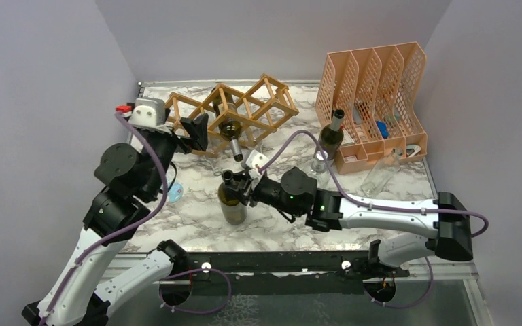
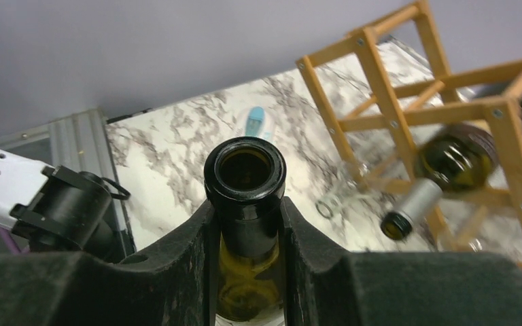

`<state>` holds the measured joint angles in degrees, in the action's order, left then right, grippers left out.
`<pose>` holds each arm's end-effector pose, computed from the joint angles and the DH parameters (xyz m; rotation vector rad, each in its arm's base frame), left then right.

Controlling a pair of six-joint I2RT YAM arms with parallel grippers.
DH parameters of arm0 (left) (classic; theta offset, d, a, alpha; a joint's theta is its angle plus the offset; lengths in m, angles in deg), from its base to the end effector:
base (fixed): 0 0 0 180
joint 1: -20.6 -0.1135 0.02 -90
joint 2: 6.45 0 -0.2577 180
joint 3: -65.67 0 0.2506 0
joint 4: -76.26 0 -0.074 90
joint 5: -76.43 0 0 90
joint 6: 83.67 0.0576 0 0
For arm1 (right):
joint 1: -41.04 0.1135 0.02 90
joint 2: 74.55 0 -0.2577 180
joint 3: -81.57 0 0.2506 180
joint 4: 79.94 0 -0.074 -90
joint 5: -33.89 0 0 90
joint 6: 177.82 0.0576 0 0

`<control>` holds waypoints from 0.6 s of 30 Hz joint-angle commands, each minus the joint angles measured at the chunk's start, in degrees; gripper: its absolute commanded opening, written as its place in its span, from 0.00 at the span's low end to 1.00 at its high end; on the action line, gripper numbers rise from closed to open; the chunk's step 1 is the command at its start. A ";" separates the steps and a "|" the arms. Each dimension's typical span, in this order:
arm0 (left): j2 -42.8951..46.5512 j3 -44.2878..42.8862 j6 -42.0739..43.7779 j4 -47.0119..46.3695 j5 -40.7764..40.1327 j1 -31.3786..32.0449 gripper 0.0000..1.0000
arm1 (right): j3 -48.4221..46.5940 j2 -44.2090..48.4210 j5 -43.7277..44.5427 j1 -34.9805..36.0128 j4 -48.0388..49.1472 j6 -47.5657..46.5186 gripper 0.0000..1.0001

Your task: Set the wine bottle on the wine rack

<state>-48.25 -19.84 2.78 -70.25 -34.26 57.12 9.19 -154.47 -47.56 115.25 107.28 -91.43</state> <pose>0.1205 -0.0639 0.4811 0.1026 1.4082 -0.3288 0.1046 0.3386 0.3336 -0.9331 1.3496 0.8404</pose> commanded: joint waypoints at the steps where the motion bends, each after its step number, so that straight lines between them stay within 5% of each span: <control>1: -0.22 4.84 0.20 0.94 -2.70 0.05 0.98 | 3.20 7.87 9.22 0.34 2.89 1.88 0.12; 8: 0.09 17.35 -2.66 1.52 4.09 0.05 0.96 | 7.89 15.84 18.30 0.31 -0.19 3.39 0.11; 18: 4.02 31.16 0.61 -9.41 35.50 0.12 0.99 | 9.01 21.89 26.81 0.32 -2.44 5.39 0.10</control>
<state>-46.31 9.16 1.25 -71.82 -16.03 57.09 18.94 -136.42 -25.48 115.23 99.92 -87.37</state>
